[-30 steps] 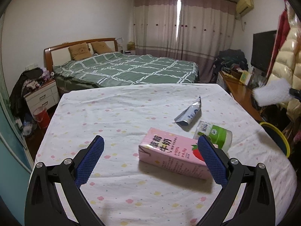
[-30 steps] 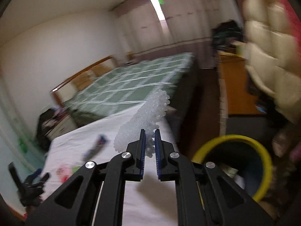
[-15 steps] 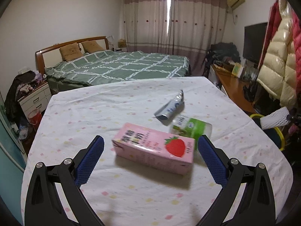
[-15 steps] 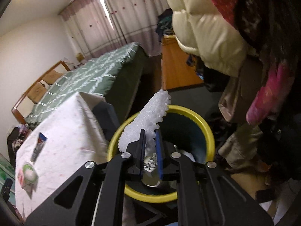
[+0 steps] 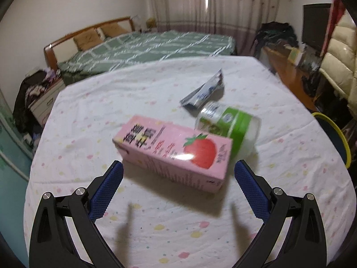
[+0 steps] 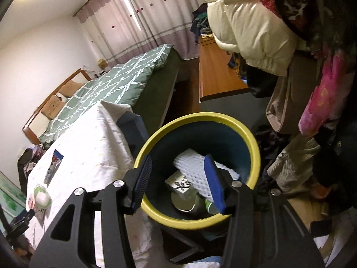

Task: Collect trash
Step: 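Carry the foam net over the yellow bin and release it with the right tool, then grasp the pink strawberry milk carton with the left tool and lift it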

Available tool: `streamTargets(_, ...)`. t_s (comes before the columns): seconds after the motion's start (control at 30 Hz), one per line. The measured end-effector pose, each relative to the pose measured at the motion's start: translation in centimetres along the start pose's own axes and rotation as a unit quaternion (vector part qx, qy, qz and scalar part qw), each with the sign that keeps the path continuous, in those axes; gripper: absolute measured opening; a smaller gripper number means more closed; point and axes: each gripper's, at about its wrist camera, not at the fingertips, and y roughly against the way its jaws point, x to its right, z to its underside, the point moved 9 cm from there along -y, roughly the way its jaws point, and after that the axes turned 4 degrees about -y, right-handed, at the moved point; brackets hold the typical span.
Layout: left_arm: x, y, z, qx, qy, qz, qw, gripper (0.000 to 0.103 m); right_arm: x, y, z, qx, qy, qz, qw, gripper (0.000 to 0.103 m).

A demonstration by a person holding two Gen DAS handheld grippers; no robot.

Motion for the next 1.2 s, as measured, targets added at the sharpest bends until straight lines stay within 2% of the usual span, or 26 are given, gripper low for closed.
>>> streamTargets(0.23,-3.1,-0.2,1.7,-0.026,0.028,-0.024,0.999,0.098,-0.7,-0.2,0.3,-0.01,0.002,-0.016,1.0,0.05)
streamTargets(0.47,-10.3,0.7,3.8,-0.042,0.079,-0.082,0.9927,0.098,-1.5,-0.2,0.6,-0.015,0.006,-0.028,0.999,0.05)
streamTargets(0.57,-12.6,1.1,4.0,-0.043,0.116,-0.088,0.9884,0.098,-1.9,-0.2,0.7,-0.016,0.009,-0.031,0.999,0.05)
streamTargets(0.63,-12.6,1.9,3.3,-0.026,0.126,-0.07,0.9892,0.098,-2.1,-0.1,0.6,-0.015,0.01,-0.032,0.999,0.05)
streamTargets(0.73,-10.9,2.3,2.1,-0.011,0.108,-0.049,0.9929,0.098,-2.1,0.1,0.5,-0.012,0.01,-0.033,0.999,0.05)
streamTargets(0.83,-9.2,1.2,0.7,-0.018,0.083,-0.036,0.9958,0.098,-2.1,0.2,0.5,-0.013,0.009,-0.033,0.999,0.05)
streamTargets(0.9,-8.9,0.2,0.1,-0.027,0.071,-0.045,0.9961,0.098,-2.1,0.2,0.5,-0.013,0.008,-0.033,0.999,0.05)
streamTargets(1.03,-8.5,-2.8,-0.1,-0.064,0.07,-0.032,0.995,0.098,-1.8,0.5,0.4,-0.012,0.005,-0.034,0.999,0.05)
streamTargets(1.1,-8.4,-3.7,-0.2,-0.076,0.066,-0.029,0.9945,0.088,-1.8,0.5,0.3,-0.012,0.004,-0.034,0.999,0.05)
streamTargets(1.2,-8.5,-4.7,-0.3,-0.087,0.068,-0.032,0.9934,0.081,-1.7,0.4,0.4,-0.013,0.005,-0.035,0.999,0.051)
